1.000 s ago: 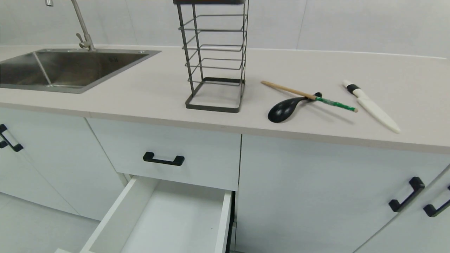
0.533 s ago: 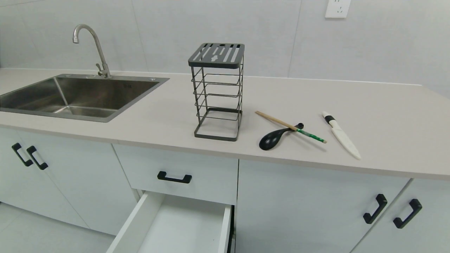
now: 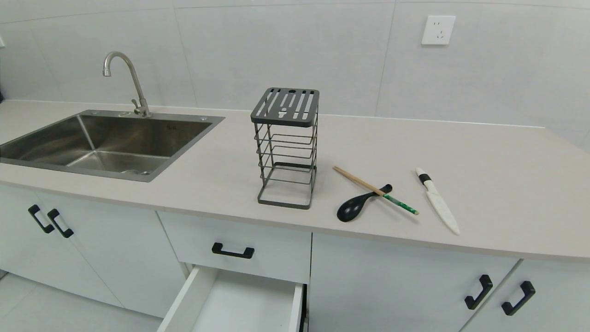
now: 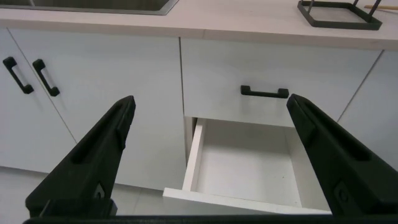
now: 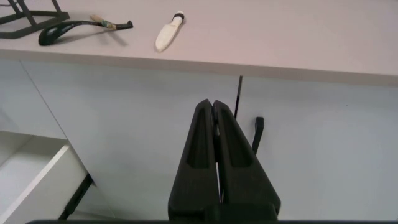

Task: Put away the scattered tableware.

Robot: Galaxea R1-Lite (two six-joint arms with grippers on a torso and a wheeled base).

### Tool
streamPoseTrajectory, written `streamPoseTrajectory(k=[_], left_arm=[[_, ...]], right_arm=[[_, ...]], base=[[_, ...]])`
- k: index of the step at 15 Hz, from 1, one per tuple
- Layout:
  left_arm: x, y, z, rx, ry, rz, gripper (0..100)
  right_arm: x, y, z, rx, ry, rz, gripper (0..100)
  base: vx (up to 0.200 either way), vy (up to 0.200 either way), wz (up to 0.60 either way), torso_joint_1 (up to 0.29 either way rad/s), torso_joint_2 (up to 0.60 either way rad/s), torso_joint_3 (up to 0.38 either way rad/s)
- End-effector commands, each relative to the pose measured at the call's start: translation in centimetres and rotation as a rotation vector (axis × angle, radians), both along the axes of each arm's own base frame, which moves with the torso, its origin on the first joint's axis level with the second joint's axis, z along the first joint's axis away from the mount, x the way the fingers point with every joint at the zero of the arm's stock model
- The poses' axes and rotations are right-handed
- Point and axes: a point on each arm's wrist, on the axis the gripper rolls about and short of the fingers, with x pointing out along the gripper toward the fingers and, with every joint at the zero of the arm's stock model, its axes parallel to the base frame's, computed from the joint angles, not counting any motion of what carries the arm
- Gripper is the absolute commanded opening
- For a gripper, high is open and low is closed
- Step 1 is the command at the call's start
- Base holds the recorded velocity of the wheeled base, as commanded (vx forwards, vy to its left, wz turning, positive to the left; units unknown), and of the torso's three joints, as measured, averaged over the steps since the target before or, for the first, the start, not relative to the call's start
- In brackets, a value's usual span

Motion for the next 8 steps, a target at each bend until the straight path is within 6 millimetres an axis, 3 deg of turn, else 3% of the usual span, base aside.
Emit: streamPoseTrajectory(k=[1,8], left_arm=[[0.01,0.00,0.01,0.000,0.001,0.000,100],[0.01,0.00,0.01,0.003,0.000,-0.002,100]], right_arm=[[-0.01,0.00,0.03,0.000,-0.002,0.001,0],[-0.01,0.00,0.03,0.000,-0.002,0.001,0]], base=[[0.000,0.000,0.00,0.061,-0.07,-0.027],[0.000,0.000,0.00,0.000,0.00,0.000]])
